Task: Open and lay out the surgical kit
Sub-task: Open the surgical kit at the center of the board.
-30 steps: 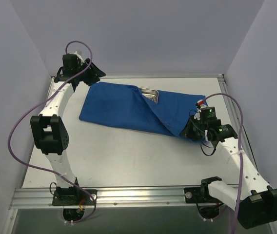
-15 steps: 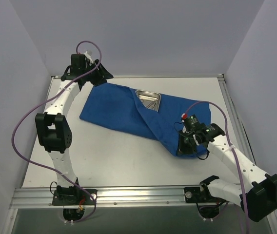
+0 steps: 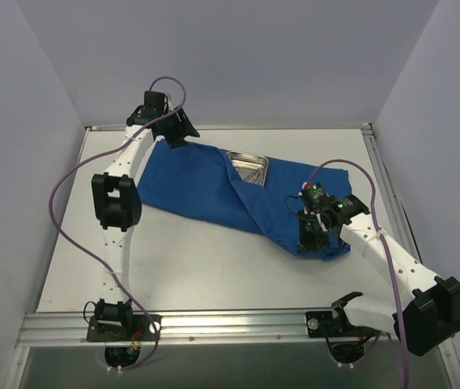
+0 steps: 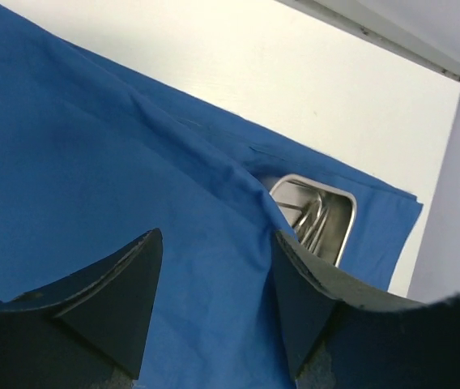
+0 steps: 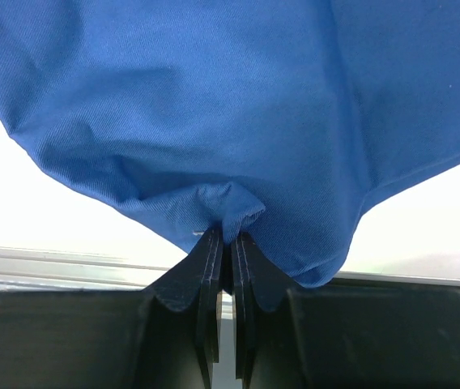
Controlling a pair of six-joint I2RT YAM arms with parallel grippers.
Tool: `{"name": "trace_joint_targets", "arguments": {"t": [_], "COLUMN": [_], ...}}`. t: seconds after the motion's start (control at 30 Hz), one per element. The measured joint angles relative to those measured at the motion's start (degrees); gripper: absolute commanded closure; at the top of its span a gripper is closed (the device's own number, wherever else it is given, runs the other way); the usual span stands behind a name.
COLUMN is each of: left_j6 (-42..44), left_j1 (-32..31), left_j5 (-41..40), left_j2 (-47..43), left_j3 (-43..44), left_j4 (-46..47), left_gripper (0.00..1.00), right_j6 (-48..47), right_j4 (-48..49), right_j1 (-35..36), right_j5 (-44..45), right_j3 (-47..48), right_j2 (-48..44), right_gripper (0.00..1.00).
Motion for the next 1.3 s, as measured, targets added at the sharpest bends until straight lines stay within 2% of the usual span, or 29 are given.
{"name": "trace_joint_targets", "arguments": {"t": [0.13,0.23,0.5,0.63,0.7,0.8,0.83,0.87,0.97,1.1,1.3], "left_j6": [-0.50,-0.72,-0.76,3.26,7.41,13.29,15.10,17.20,25.14,39.10,58.16], "left_j1": [-0.57,-1.18,-3.15,-4.98,-6.40,-8.00,-8.33,-8.46,-7.48,-4.63,-0.92], "left_j5": [-3.39,-5.11,-10.14,-11.30,-10.99,-9.14,-8.02,-6.43,0.02,6.27,13.40], "left_j2": [8.22,11.63,12.68,12.68,12.20,9.05,8.39,8.13,8.13,7.41,2.08], "left_j3": [13.79,20.00,20.48,19.21,16.63,6.32,3.65,1.79,0.42,1.44,-5.53], "left_j4": [-5.81,-8.22,-8.96,-6.10,-1.73,6.73,9.09,11.06,13.81,14.71,18.08], "left_gripper": [0.36,0.36,0.30,0.25,0.24,0.26,0.29,0.36,0.40,0.38,0.36], "right_j6": [-0.04,-0.11,-0.07,0.00,0.02,0.02,0.02,0.02,0.02,0.04,0.22], "right_j4": [0.00,0.00,0.02,0.02,0.02,0.02,0.02,0.02,0.02,0.07,0.17], "right_j1": [0.00,0.00,0.00,0.00,0.00,0.00,0.00,0.00,0.00,0.00,0.00], "right_j5": [0.20,0.28,0.85,1.16,1.27,1.51,1.62,1.64,1.64,1.62,1.62], "right_j3": [0.00,0.02,0.00,-0.02,-0.02,-0.02,-0.02,-0.02,-0.02,-0.02,0.00], "right_j2": [0.02,0.02,-0.50,-1.25,-2.01,-3.13,-3.39,-3.50,-3.52,-3.89,-4.52], "right_gripper": [1.00,1.00,1.00,1.00,1.00,1.00,1.00,1.00,1.00,1.00,1.00]}}
